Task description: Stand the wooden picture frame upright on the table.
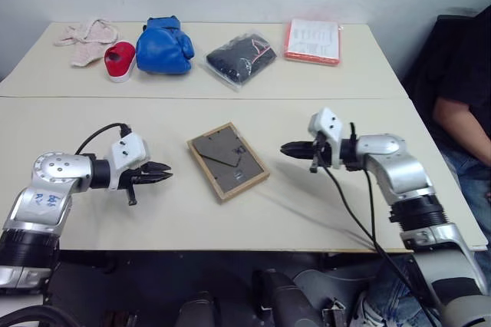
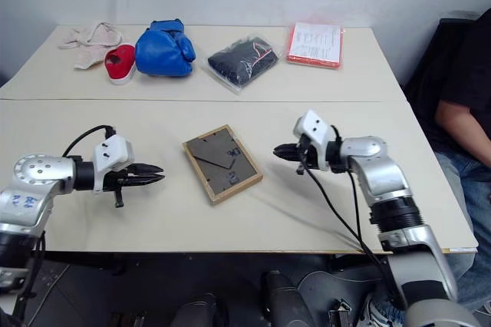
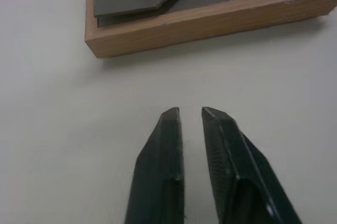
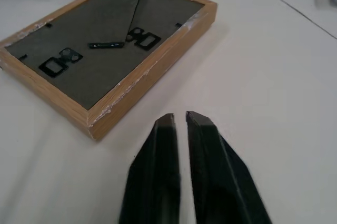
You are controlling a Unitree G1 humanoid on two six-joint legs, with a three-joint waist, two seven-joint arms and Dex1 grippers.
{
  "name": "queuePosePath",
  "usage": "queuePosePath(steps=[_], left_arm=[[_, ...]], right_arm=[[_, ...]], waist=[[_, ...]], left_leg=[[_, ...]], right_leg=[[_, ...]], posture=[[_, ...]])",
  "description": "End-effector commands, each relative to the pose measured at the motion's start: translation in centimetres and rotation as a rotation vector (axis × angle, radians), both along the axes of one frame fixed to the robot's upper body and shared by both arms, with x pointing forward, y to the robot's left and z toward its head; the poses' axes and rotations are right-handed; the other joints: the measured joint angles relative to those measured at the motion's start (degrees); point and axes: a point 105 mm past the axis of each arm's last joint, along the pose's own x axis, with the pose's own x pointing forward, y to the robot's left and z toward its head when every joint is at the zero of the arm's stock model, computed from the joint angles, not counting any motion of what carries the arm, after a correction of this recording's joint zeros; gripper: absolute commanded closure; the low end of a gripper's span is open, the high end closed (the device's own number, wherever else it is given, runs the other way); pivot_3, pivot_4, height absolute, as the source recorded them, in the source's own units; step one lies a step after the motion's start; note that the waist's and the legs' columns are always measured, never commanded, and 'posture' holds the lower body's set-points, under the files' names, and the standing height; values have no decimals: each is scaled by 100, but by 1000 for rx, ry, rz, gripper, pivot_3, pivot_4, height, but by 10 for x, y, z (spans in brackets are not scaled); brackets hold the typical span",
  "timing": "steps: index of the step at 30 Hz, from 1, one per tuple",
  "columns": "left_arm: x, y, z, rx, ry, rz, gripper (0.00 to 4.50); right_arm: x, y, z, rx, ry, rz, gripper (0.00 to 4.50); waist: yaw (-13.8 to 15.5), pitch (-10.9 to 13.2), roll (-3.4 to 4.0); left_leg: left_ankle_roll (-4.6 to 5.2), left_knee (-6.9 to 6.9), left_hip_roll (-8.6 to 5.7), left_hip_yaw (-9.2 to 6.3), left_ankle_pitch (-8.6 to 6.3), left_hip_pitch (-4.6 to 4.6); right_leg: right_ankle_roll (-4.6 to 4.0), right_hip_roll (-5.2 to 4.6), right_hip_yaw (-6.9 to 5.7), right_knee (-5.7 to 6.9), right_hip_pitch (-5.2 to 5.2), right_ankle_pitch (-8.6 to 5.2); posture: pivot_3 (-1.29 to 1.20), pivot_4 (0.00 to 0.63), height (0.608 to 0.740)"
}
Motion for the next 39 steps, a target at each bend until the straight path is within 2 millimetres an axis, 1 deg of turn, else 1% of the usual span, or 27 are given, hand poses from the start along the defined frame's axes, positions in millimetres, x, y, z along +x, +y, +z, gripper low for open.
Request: queuePosePath(steps=[1,3,5,8,12,15,16,19,23,26,29,30,31,33,35,38,39], left_arm=[[6,-3,3,3,-15,-23,4459],[11,-8,2,-20,-6,-30,4459],[20,-12,0,-22,-9,-11,4459],[36,-22,3,-67,-39,8,4459],[54,-38,7,-142,-56,28,4459],[58,-42,4,-144,-52,16,4459],[60,-43,4,-168,-45,20,4459],[63,-40,4,-207,-27,43,4459],[55,-23,2,-230,56,87,4459],[43,-9,0,-305,246,155,3944],[25,-7,0,-386,461,188,3066],[17,-10,0,-424,561,199,2685],[9,-13,-1,-444,653,215,2428],[2,-19,-3,-467,763,253,1825],[6,-24,-12,-467,825,329,1266],[5,-40,-15,-507,911,335,483],[3,-49,-20,-501,940,325,253]], right_arm=[[11,8,3,-19,-60,-24,4500],[15,16,0,-27,-68,-36,4500],[10,24,-2,-32,-67,-2,4500],[-4,33,-6,-37,-58,58,4500],[-27,42,-7,-30,-37,131,4500],[-32,43,-6,-28,-38,122,4500],[-33,42,-6,-24,-33,116,4500],[-36,39,-8,-26,-25,97,4500],[-33,28,-9,-63,-48,58,4500],[-35,21,-8,-117,-80,83,4500],[-39,16,-11,-202,-129,127,4500],[-40,15,-13,-247,-156,148,4500],[-40,14,-16,-287,-186,165,4500],[-39,15,-19,-325,-220,182,4500],[-36,19,-20,-348,-259,184,4500],[-32,25,-20,-356,-291,175,4500],[-30,28,-20,-361,-302,173,4500]], waist=[[-11,0,0],[-10,0,0],[-2,0,0],[16,0,0],[35,-1,-2],[8,-1,-2],[-3,-1,-2],[2,-1,-2],[2,-1,-2],[-3,-1,-2],[3,-1,-2],[8,-1,-3],[10,-2,-3],[13,-2,-3],[18,-2,-4],[37,-4,-4],[37,-5,-4]], left_leg=[[0,0,1,1,0,-1],[-1,0,2,1,0,-3],[-2,1,2,1,1,-1],[-4,5,1,-1,5,-2],[-5,11,1,-7,5,-2],[-4,17,0,-4,4,-3],[-4,19,0,-3,4,-2],[-10,25,1,-5,8,1],[-11,27,0,-6,8,0],[-8,26,-1,-5,7,-1],[-1,27,-1,-6,2,-2],[9,27,-2,-9,-3,-3],[15,28,-2,-10,-6,-4],[26,29,-3,-11,-12,-4],[32,30,-5,-12,-16,-4],[28,43,-5,-16,-14,-1],[22,46,-5,-16,-11,-1]], right_leg=[[0,0,0,3,0,0],[0,0,0,8,-1,0],[0,0,0,8,-1,0],[0,0,-2,12,-1,0],[0,-1,-7,20,2,0],[2,-1,-5,23,2,1],[2,-1,-3,26,1,1],[2,-1,-5,22,0,1],[1,0,-5,23,0,1],[1,0,-4,22,-1,1],[1,0,-5,20,0,1],[1,-1,-6,16,1,1],[2,-1,-6,18,2,1],[2,-1,-6,16,3,1],[2,-1,-5,17,3,1],[2,-2,-6,22,9,1],[2,-3,-6,24,10,1]], posture=[[0,150,740],[0,150,740],[0,150,740],[0,150,740],[0,150,740],[0,150,740],[0,150,740],[0,150,740],[0,150,740],[0,150,740],[0,150,740],[0,150,740],[0,150,740],[0,150,740],[0,150,740],[0,150,740],[0,150,740]])
